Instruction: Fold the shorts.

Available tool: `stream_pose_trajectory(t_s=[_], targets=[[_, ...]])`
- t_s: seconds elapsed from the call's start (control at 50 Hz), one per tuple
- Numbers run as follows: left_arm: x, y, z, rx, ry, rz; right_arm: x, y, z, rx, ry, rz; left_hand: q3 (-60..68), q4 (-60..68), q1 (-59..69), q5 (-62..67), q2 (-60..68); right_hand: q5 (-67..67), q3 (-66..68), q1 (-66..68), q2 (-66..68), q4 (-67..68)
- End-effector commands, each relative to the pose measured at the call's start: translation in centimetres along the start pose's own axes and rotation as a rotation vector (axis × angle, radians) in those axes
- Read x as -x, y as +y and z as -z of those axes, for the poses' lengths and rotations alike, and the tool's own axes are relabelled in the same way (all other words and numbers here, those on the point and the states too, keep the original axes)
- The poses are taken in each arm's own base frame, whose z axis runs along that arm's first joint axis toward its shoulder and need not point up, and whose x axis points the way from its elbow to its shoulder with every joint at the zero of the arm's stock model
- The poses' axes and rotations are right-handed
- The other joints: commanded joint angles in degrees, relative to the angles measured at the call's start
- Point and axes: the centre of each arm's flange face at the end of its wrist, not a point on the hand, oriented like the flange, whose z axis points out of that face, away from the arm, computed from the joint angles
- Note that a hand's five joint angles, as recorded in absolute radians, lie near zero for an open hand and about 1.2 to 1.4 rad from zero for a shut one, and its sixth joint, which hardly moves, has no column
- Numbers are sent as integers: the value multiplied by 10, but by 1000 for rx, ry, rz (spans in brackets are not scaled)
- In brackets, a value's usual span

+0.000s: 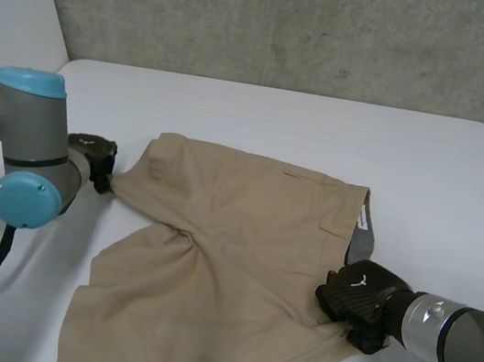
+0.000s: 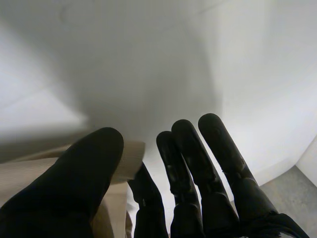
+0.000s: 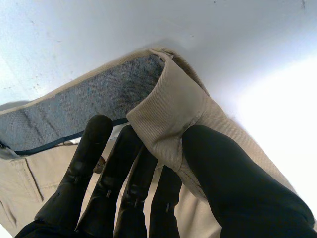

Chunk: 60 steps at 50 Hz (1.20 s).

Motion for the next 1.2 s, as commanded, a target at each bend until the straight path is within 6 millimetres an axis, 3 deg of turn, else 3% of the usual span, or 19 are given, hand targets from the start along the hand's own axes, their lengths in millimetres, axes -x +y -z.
stream_pose_trajectory(t_s=[0.02,0.06,0.24,0.44,0.7,1.0,1.1,1.2], targets=[[0,7,6,26,11,-2,1,0,0,0,-1,0,-237,-238,-233,-253,-237,134,121,249,127,117],[0,3,10,16,11,-4,1,0,0,1,-2,0,-296,-296,-292,-311,-296,134,121,249,127,117],[-1,-17,22,-42,32,1,1,0,0,0,-1,0,-300,-300,-296,-315,-300,134,121,249,127,117],[-22,-22,27,-75,123,-11,2,1,0,3,-4,0,-290,-290,-286,-305,-290,134,121,249,127,117],[-31,-22,1,-100,124,-19,2,1,0,4,-5,-2,-250,-250,-246,-265,-249,134,121,249,127,117],[-34,-18,-9,-97,128,-19,2,2,-1,7,-8,-1,-11,-11,-7,-26,-11,134,121,249,127,117],[-29,-19,-11,-94,116,-16,2,2,-1,7,-8,-1,185,185,189,170,185,134,121,249,127,117],[-26,-18,-11,-90,106,-12,2,2,-1,7,-8,-1,186,186,190,171,186,134,121,249,127,117]])
